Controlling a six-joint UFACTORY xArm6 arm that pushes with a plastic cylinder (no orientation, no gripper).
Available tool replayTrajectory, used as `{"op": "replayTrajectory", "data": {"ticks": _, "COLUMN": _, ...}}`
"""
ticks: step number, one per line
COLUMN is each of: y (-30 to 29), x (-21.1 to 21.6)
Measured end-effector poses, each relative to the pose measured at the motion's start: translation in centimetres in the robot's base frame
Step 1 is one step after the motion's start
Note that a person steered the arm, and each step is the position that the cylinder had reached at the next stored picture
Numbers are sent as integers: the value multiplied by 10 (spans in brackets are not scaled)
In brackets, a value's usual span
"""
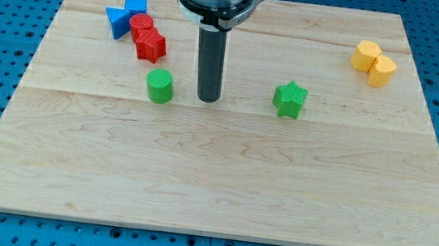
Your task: Push the green circle into the red star
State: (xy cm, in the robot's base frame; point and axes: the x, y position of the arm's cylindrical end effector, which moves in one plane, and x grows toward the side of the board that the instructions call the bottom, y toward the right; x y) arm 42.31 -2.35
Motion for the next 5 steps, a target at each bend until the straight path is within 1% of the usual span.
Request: {"op": "replayTrajectory", "data": {"ticks": 5, "y": -15, "x": 1}}
